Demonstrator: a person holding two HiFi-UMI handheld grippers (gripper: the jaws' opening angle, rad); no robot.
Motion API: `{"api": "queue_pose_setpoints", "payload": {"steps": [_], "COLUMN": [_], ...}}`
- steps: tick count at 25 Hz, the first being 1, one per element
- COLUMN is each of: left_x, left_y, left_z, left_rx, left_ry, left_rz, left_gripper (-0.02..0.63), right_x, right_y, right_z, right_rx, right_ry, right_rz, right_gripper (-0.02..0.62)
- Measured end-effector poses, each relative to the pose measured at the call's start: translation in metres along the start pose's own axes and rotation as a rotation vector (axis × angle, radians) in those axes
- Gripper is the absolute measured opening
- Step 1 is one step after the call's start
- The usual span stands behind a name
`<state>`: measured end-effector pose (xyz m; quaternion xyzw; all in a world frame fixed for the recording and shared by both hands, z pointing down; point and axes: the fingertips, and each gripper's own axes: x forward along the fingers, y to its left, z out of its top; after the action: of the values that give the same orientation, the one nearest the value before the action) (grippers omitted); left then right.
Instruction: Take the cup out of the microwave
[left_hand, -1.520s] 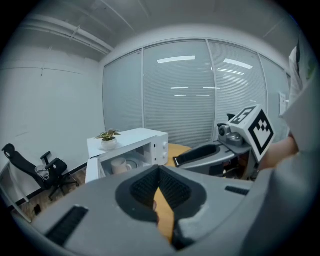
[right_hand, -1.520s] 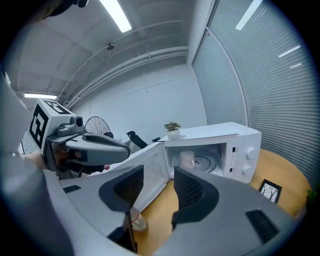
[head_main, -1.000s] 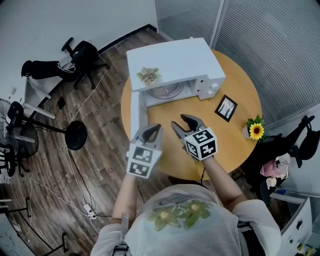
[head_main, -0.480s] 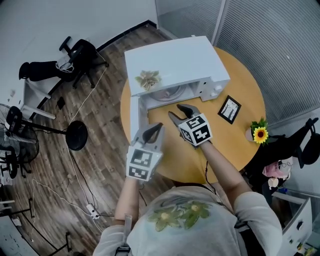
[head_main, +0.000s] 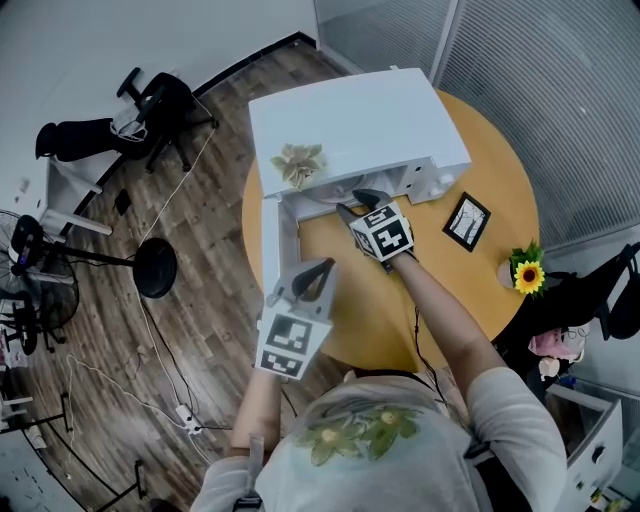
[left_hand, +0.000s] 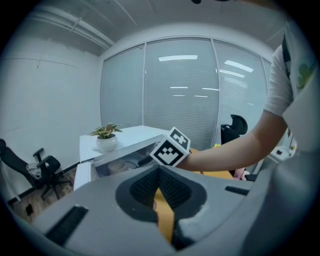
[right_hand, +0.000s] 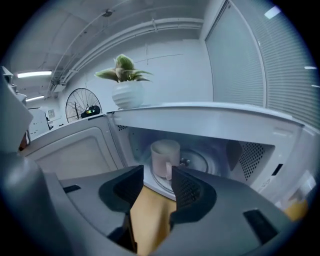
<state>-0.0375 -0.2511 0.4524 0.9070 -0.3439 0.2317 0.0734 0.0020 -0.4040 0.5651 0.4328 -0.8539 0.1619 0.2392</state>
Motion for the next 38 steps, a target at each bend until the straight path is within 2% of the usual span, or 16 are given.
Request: {"api": "queue_pose_setpoints", "payload": {"steps": [4, 8, 22, 24, 27, 38], "left_x": [0.002, 0.001, 0.008, 0.009, 0.009, 0.010], "left_y": [0.001, 0.004, 0.009, 0.009, 0.010, 0.011], "left_z": [0.000, 0.003, 0.002, 0.003, 0.004, 0.004], "left_rx": [-0.120, -0.171, -0.168, -0.160, -0.152, -0.159], "left_ry": [-0.001, -0.010, 0.000, 0.002, 0.003, -0.006], "left_rz": [-0.054, -0.065, -0.061, -0.058, -0.052, -0.061], "left_gripper": [0.004, 0.003, 0.003, 0.003, 0.003, 0.003], "right_x": [0.023, 0.044, 0.091, 0.091, 0.091, 0.084], "right_y": [-0.007, -0.014, -0.024, -0.021, -0.018, -0.013], "right_z": [-0.002, -0.005, -0.016, -0.017, -0.020, -0.013], "right_rx": [0.001, -0.012, -0.144, -0.149, -0.179, -0.173], "right_ry": [0.021, 0.052, 0.171, 0.184, 0.198, 0.151], "right_rz": [0.006, -0.003, -0.023, -0.022, -0.034, -0.047], "right_gripper": [0.183, 0.183, 0.179, 0.163, 0.068, 0.058]}}
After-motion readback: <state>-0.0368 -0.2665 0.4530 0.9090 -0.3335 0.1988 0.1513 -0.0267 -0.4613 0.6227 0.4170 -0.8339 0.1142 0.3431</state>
